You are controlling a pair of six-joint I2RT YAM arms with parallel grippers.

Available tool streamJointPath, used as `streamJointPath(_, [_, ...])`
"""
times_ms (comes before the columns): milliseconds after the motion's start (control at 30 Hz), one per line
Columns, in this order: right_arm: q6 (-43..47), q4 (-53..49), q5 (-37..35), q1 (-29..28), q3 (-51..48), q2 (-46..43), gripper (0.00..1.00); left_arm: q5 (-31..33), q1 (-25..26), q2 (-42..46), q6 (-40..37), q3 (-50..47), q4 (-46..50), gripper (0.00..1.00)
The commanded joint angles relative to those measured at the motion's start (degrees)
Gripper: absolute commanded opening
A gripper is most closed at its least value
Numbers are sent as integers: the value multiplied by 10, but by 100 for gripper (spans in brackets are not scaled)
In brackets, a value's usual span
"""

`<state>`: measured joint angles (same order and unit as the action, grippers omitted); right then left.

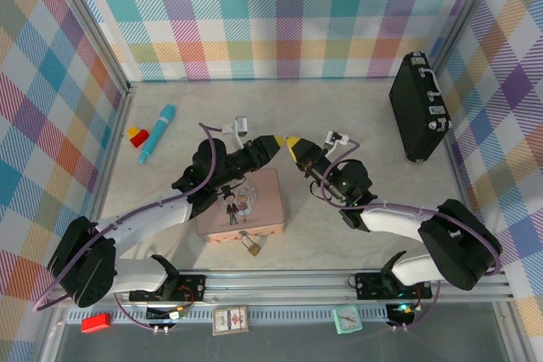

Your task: Unlock the padlock with the key

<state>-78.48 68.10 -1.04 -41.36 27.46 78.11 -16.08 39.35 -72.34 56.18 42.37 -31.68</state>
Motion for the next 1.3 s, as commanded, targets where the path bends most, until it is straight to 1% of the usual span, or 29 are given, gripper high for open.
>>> streamJointPath(0, [-11, 35, -3, -6, 15, 5, 0, -13, 7, -6, 2, 26, -28, 39])
streamJointPath(233, [-20, 42, -1, -6, 14, 17, 0, -14, 8, -5, -3, 28, -24, 30])
streamJointPath(400, [-23, 45, -2, -7, 13, 19, 0, -11, 7, -5, -6, 30, -12, 18])
streamJointPath(533, [-22, 41, -3, -8, 12, 17, 0, -9, 7, -6, -8, 35, 0, 10])
streamJointPath(633, [-21, 39, -2, -9, 11, 17, 0, -10, 7, -9, -17, 45, 15, 2])
streamJointPath(667, [-19, 38, -1, -10, 12, 17, 0, -11, 7, -10, -22, 49, 20, 0])
streamJointPath(767, [-8, 32, 5, -11, 11, 13, 0, -19, 7, -8, -69, 68, 62, 0])
streamJointPath(800, [-2, 28, 5, -10, 9, 9, 0, -21, 7, -5, -99, 83, 99, 0])
streamJointPath(833, [9, 21, 1, -10, 3, 2, 0, -20, 7, -3, -140, 105, 155, 0])
streamJointPath(867, [24, 11, -2, -10, -2, -7, 6, -16, 7, -4, -178, 130, 216, 0])
streamJointPath(933, [73, -41, -16, -7, -17, -41, 27, 12, 7, -16, -270, 200, 374, 0])
streamJointPath(967, [103, -73, -22, -6, -22, -61, 33, 27, 7, -25, -302, 230, 436, 0])
streamJointPath(1033, [208, -146, -15, -1, -23, -110, 36, 64, 8, -51, -370, 305, 585, 0])
streamJointPath(1067, [272, -188, -14, 0, -22, -141, 38, 83, 9, -64, -389, 336, 648, 0])
streamJointPath(1133, [369, -272, -20, 1, -23, -193, 41, 149, 10, -97, -417, 408, 783, 0])
streamJointPath(1200, [442, -299, -22, 1, -40, -232, 43, 194, 10, -118, -441, 446, 857, 0])
streamJointPath(1267, [493, -303, -12, 2, -62, -263, 54, 207, 10, -127, -470, 454, 887, 0])
